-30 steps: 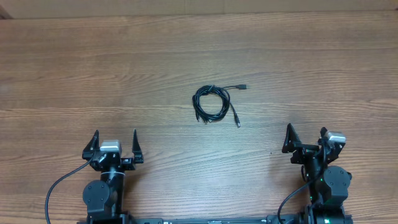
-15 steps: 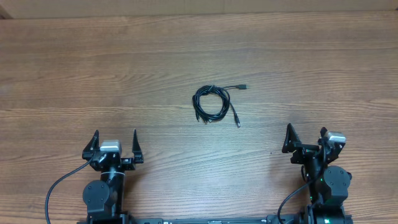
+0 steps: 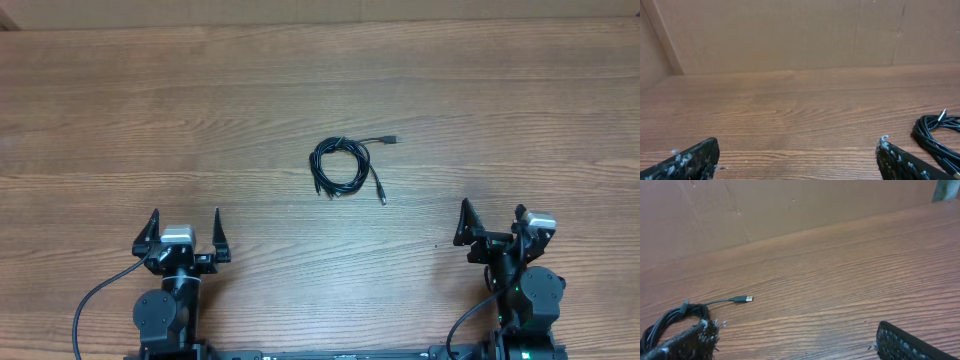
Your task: Untangle cables
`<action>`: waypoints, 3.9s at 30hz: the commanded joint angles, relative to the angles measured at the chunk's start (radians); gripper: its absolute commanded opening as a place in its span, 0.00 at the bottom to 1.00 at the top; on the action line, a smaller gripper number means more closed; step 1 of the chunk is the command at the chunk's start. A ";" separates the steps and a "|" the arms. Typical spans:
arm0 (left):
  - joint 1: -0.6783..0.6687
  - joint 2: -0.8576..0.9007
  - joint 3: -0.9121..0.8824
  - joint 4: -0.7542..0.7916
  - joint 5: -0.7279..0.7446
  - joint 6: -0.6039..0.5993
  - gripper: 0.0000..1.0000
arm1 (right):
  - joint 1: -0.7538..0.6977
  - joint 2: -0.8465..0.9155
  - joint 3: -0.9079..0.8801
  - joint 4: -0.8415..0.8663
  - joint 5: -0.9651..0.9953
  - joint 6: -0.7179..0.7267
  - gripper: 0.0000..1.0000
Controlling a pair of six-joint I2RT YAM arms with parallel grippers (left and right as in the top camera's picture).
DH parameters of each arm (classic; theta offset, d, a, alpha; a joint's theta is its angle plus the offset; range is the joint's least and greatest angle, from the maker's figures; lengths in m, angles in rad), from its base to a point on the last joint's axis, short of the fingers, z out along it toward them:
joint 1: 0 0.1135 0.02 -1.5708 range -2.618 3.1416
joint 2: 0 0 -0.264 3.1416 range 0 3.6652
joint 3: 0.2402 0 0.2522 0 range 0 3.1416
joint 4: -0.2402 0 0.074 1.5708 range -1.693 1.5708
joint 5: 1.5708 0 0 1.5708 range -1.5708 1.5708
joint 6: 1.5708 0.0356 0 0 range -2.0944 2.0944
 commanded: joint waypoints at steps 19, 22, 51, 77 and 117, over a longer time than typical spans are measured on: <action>-0.006 -0.009 -0.005 -0.001 -0.010 0.008 1.00 | 0.004 0.005 -0.010 0.014 -0.036 0.004 1.00; -0.007 -0.009 -0.005 0.000 0.004 -0.032 1.00 | 0.004 0.005 -0.010 0.021 -0.037 0.004 1.00; -0.006 0.289 0.394 -0.357 0.070 -0.100 1.00 | 0.004 0.016 0.279 -0.219 -0.253 0.052 1.00; -0.077 0.927 1.311 -0.727 0.306 -0.130 1.00 | 0.004 0.536 1.028 -0.801 -0.418 -0.008 1.00; -0.475 1.667 1.316 -0.708 -0.144 -0.841 0.99 | 0.004 0.618 1.401 -1.165 -0.252 -0.001 0.80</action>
